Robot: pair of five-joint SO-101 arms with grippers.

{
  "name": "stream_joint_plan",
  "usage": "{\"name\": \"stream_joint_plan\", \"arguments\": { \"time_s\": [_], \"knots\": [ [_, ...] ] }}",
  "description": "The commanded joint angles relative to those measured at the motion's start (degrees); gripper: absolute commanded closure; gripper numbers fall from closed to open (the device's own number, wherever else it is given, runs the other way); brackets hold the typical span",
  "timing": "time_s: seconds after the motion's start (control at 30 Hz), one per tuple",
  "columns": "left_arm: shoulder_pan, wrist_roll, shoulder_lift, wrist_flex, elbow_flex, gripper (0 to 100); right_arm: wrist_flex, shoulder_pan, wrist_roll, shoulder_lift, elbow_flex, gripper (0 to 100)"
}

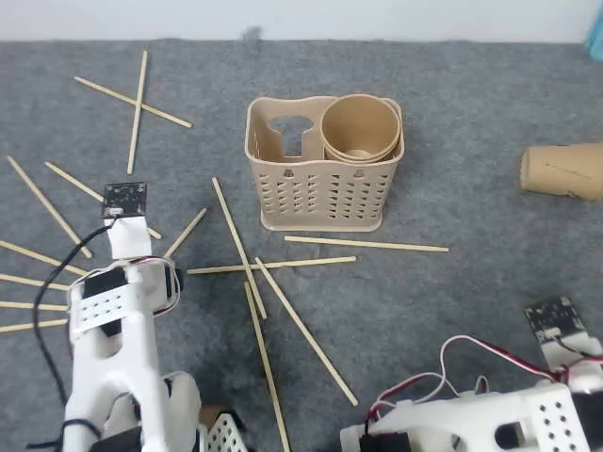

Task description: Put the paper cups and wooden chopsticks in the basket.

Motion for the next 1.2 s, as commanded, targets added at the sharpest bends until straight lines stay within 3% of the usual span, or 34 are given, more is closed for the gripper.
{"name": "stream_joint_plan", "arguments": {
  "time_s": [0.0,0.2,0.57,0.9,1.07,1.17],
  "knots": [
    [0.0,-0.3,-1.8,-1.0,-0.3,82,-1.4,-1.3,-0.5,-0.3,-0.2,99.1],
    [0.0,-0.3,-1.8,-1.0,-0.3,82,-1.5,-5.6,-7.0,-0.3,-0.2,99.0],
    [0.0,-0.3,-1.8,-1.0,-0.2,82,-1.7,-7.5,-8.2,-0.3,-0.9,99.1],
    [0.0,-0.3,-1.8,-1.0,-0.2,82,5.4,0.0,-9.1,-0.3,-11.2,99.0],
    [0.0,-0.3,-1.8,-1.0,-0.3,82,5.3,4.4,0.0,-0.3,-10.9,99.1],
    [0.0,-0.3,-1.8,-1.0,-0.3,82,5.4,4.3,0.6,-0.3,-10.8,99.1]
  ]
}}
